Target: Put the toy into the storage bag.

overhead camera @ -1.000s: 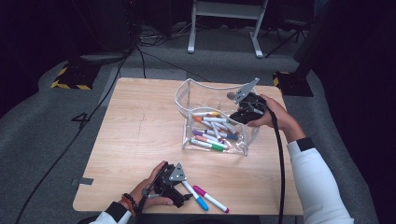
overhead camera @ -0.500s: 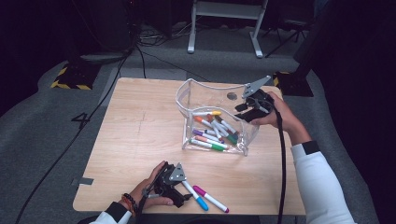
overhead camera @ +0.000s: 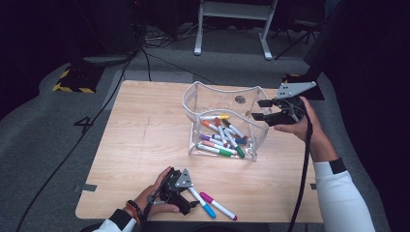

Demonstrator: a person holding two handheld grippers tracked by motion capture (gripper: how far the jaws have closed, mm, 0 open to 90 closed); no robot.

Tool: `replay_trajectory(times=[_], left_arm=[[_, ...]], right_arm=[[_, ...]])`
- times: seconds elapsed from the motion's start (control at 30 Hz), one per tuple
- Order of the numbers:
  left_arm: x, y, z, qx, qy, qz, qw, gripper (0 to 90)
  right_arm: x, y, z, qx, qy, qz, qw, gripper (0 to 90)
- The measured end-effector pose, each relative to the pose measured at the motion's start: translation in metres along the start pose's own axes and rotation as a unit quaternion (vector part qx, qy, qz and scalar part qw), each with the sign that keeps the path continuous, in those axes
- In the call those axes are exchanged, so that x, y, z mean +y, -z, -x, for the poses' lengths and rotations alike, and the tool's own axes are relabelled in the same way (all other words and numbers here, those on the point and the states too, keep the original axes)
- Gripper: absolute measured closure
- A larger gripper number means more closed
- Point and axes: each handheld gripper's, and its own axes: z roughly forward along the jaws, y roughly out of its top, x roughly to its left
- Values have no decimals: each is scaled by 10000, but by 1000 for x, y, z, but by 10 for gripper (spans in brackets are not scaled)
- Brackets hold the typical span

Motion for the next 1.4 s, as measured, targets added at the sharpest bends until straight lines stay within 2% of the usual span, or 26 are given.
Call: replay_trajectory(times=[0.1,0.37,0.4,0.63,0.73,0.83,1.0,1.07,1.23,1.4], left_arm=[[0,0,0,0,-2,-2,10000,6],[0,0,0,1,4,-5,10000,6],[0,0,0,1,-2,-1,10000,6],[0,0,0,1,0,1,10000,6],[0,0,0,5,4,-7,10000,6],[0,0,0,2,4,-6,10000,6],[0,0,0,3,4,-5,10000,6],[0,0,0,2,7,-4,10000,6],[0,0,0,4,7,-7,10000,6],[0,0,0,2,3,-7,10000,6]], right_arm=[[-6,12,-9,-41,-49,242,9997,428],[-22,37,-28,-127,-5,592,9982,369],[-29,43,-34,-200,26,644,9977,349],[-54,46,-57,-238,-17,793,9966,339],[-68,38,-71,-185,-38,753,9970,330],[-81,26,-85,-61,84,541,9985,324],[-99,-2,-109,358,10,292,9989,320],[-106,-16,-121,523,67,152,9985,320],[-113,-48,-148,937,215,-53,9954,320],[-114,-72,-173,1352,301,-144,9903,320]])
